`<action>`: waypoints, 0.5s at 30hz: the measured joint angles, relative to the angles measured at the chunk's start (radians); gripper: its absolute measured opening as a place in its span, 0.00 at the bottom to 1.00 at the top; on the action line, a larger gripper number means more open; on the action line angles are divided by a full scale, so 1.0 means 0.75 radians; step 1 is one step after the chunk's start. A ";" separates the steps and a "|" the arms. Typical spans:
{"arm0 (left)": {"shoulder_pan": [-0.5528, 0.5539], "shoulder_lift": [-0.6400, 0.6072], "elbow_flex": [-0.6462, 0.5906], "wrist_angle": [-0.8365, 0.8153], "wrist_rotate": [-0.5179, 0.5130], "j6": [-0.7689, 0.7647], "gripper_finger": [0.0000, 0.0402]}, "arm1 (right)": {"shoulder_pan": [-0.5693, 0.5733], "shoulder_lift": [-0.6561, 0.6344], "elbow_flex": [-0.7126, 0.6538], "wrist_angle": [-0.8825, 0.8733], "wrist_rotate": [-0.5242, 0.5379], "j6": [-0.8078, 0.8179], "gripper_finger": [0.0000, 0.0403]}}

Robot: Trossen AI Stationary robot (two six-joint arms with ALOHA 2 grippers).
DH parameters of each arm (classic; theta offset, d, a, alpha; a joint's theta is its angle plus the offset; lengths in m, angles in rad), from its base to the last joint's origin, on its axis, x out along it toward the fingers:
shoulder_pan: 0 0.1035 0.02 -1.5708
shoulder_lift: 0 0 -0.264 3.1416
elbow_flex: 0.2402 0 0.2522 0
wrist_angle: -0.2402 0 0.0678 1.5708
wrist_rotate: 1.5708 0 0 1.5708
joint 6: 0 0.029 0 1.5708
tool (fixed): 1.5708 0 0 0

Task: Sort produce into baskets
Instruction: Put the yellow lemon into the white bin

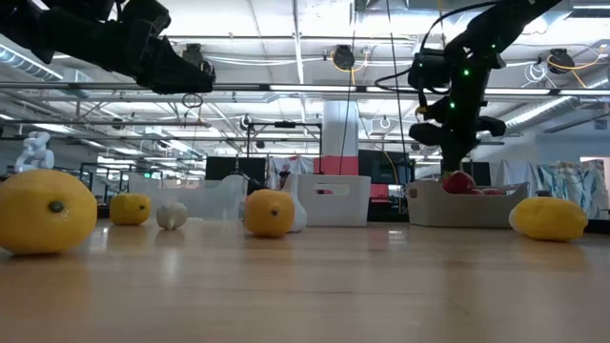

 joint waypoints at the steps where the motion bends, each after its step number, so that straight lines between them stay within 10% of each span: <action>1: 0.000 0.000 0.000 -0.001 0.000 0.000 0.64 | 0.006 0.000 -0.018 0.004 0.028 0.011 0.01; 15: 0.000 0.000 0.000 -0.003 0.010 -0.001 0.64 | 0.029 -0.007 -0.066 0.094 0.055 0.022 0.00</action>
